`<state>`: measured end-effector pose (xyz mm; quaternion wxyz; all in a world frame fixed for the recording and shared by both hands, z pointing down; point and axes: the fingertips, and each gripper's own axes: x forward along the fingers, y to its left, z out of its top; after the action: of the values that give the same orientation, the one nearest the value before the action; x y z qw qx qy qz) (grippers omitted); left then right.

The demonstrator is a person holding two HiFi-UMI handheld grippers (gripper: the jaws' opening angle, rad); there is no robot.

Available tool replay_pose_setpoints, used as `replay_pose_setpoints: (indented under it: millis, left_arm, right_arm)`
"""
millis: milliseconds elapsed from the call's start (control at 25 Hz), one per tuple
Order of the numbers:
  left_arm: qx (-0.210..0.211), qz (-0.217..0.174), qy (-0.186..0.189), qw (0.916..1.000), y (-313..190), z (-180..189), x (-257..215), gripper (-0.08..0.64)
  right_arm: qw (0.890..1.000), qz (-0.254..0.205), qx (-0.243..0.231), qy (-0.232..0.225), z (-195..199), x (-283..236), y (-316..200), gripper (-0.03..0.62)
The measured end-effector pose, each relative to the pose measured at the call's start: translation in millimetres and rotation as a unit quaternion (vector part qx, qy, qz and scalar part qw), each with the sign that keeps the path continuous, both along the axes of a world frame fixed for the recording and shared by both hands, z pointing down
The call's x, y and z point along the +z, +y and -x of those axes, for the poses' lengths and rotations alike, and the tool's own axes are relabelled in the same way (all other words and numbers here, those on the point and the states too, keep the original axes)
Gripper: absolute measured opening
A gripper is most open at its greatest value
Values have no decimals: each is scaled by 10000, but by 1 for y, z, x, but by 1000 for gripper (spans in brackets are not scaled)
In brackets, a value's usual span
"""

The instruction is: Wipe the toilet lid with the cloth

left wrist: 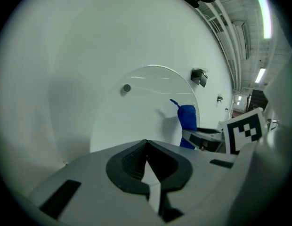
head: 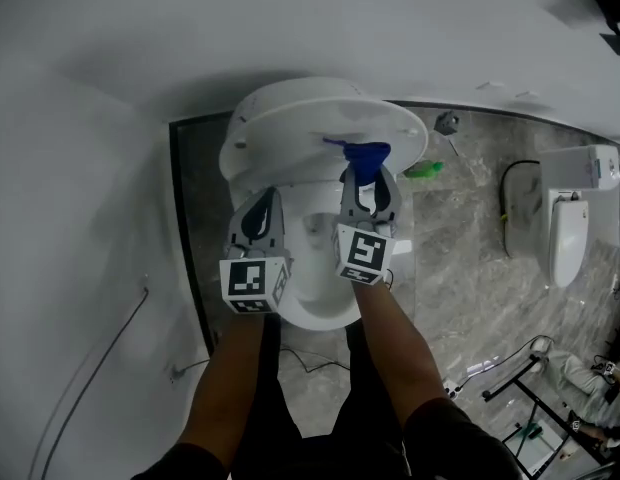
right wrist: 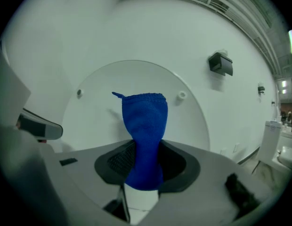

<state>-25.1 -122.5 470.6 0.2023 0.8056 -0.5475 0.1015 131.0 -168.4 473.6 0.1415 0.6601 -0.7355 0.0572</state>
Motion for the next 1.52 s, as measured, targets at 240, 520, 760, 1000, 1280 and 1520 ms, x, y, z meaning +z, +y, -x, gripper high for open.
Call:
replay_pose_setpoints:
  millis: [240, 520, 760, 1000, 1280, 1520]
  left_arm:
    - [-405, 145, -156, 9990, 14, 71, 17, 6]
    - [-515, 223, -309, 9979, 9, 124, 32, 6]
    - [-292, 113, -386, 9988, -7, 124, 34, 6]
    - [-91, 74, -357, 9993, -9, 97, 31, 6]
    - [180, 40, -339, 9993, -19, 50, 30, 6]
    - [505, 80, -269, 9983, -15, -16, 31, 6]
  right_arm:
    - [9959, 178, -783, -406, 110, 20, 10, 137]
    - [9897, 129, -1339, -495, 190, 32, -1, 137]
    - [9906, 149, -1280, -455, 198, 38, -14, 137]
    - [9951, 117, -913, -360, 160, 35, -26, 137]
    - [9982, 64, -556, -197, 92, 32, -35, 137]
    - [9999, 145, -7, 30, -1, 35, -32, 137]
